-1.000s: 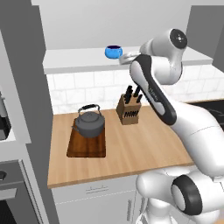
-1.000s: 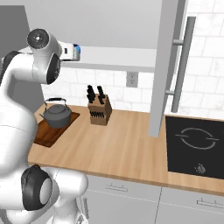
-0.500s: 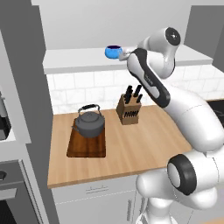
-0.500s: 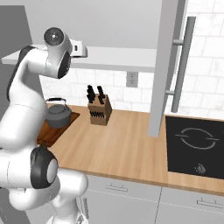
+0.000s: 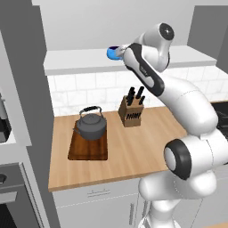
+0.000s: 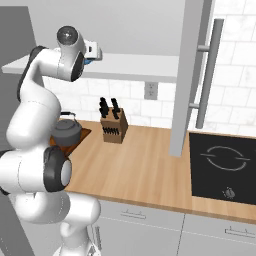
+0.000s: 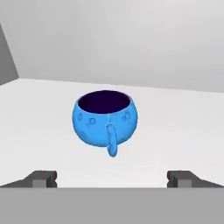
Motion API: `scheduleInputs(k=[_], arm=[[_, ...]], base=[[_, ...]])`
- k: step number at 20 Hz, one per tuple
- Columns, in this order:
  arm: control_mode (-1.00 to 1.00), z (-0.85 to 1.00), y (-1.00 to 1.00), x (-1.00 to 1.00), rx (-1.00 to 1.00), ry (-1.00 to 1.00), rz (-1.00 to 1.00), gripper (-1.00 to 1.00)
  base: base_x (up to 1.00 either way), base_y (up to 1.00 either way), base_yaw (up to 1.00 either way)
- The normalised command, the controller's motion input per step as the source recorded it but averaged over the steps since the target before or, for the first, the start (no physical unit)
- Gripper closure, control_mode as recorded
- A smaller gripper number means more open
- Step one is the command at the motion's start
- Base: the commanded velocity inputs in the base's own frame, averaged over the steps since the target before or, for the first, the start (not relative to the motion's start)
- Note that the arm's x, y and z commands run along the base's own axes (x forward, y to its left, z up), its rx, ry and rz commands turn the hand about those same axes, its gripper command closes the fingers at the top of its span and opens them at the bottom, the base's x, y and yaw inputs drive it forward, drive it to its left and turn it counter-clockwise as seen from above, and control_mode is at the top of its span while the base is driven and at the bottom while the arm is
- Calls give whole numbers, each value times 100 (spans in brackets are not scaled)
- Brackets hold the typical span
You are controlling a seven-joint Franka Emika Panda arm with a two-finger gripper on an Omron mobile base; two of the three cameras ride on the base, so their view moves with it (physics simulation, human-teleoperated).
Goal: Pick the kettle from the counter and place it on the tray. Then pick the mug from the cabinet and place it on the tray. Then close the cabinet doors.
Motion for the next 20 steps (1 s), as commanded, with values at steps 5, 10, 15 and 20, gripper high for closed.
scheduleInputs(k=[5,10,15,20], arm=[[-100,-8,15,35,0,4,0,-100],[-100,-4,5,32,0,4,1,-100],[-100,-5,0,20,0,1,3,-100],[-100,-8,0,11,0,0,2,-100]], base=[[0,0,0],[0,0,0],[0,0,0],[0,0,0]])
